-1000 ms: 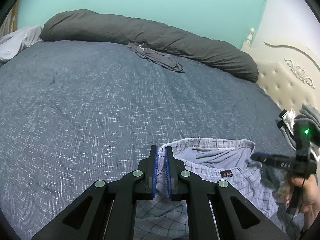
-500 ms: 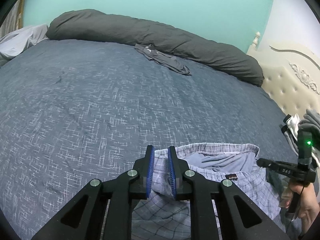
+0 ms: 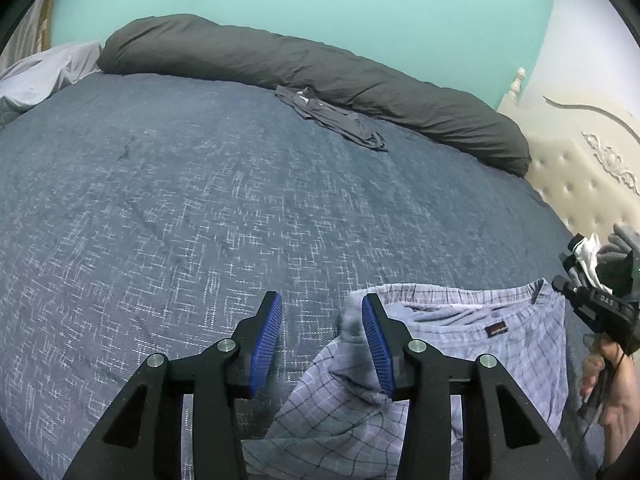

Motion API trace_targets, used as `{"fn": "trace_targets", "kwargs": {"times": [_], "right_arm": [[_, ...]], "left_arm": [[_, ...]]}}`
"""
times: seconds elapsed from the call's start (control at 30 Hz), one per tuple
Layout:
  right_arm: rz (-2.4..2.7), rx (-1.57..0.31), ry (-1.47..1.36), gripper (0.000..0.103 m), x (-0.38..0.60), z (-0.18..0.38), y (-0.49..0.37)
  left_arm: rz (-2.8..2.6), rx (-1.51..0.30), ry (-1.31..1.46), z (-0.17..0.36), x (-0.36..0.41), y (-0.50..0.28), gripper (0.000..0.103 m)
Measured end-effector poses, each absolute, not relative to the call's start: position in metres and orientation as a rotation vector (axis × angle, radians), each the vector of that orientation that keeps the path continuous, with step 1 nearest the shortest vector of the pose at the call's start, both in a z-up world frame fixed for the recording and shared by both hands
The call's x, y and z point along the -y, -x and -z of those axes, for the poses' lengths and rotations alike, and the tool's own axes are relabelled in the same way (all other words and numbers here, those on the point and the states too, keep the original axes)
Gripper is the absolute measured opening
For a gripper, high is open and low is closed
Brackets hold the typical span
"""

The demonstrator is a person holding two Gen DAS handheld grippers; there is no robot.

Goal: Fold clothes
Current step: 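Open the left gripper and regrasp the waistband corner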

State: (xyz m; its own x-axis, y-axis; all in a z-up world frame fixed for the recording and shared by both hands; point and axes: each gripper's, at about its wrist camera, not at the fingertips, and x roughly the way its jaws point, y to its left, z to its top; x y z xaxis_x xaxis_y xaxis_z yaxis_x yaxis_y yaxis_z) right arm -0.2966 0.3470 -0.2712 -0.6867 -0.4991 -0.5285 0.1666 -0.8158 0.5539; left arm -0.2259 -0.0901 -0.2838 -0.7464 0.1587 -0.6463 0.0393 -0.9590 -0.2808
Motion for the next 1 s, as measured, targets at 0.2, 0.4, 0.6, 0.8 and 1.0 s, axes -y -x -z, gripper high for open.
{"fn": "trace_targets", "kwargs": {"times": [0.2, 0.4, 0.6, 0.8, 1.0], "right_arm": [[2.584, 0.766, -1.085, 0.001, -0.374, 0.288, 0.297], [2.57, 0.817, -1.138, 0.012, -0.382, 0.29, 0.298], [2.473, 0.672, -1.214, 0.044, -0.36, 0.294, 0.305], [2.445, 0.55, -1.238, 0.044, -0.349, 0.299, 0.305], [2.44, 0.49, -1.254, 0.029, -0.344, 0.308, 0.309]], "left_arm": [[-2.821, 0.418, 1.114, 0.287, 0.085, 0.23, 0.045], [-2.787, 0.391, 1.119, 0.288, 0.077, 0.234, 0.045], [-2.753, 0.365, 1.143, 0.292, 0.068, 0.237, 0.045], [-2.73, 0.312, 1.159, 0.296, 0.06, 0.24, 0.045], [-2.713, 0.26, 1.175, 0.301, 0.055, 0.247, 0.02]]}}
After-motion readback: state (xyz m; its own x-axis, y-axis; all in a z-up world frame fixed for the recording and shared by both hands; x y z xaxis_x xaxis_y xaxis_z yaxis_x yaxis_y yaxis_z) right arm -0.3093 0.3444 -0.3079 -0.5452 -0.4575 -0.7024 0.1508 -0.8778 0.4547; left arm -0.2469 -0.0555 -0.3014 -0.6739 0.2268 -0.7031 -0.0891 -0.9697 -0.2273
